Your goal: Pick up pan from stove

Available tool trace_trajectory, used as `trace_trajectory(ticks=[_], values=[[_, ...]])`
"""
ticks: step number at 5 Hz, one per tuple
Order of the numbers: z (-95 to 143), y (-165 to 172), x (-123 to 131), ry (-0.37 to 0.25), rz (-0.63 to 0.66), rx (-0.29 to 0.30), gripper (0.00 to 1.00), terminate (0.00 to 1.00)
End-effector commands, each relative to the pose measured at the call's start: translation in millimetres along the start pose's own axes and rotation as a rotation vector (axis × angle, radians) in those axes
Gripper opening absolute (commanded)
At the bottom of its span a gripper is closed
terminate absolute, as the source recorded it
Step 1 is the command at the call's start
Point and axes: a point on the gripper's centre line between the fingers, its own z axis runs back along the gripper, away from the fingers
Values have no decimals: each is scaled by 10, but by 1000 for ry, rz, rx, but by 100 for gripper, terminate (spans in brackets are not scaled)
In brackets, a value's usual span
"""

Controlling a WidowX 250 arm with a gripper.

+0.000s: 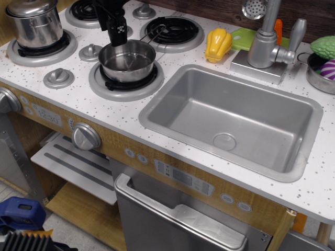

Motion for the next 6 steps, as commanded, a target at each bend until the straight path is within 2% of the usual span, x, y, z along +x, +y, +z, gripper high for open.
trace_trajectory(ticks=[1, 2, 3, 4, 6], values=[[0, 0, 0, 0, 0, 0, 100, 0], [-61, 15, -14, -11, -1, -39, 100, 0], [-96, 11, -28, -24, -6, -43, 100, 0], [-123, -10, -37, -33, 9, -36, 0, 0], [-204, -4, -56, -62, 10, -37, 0, 0]])
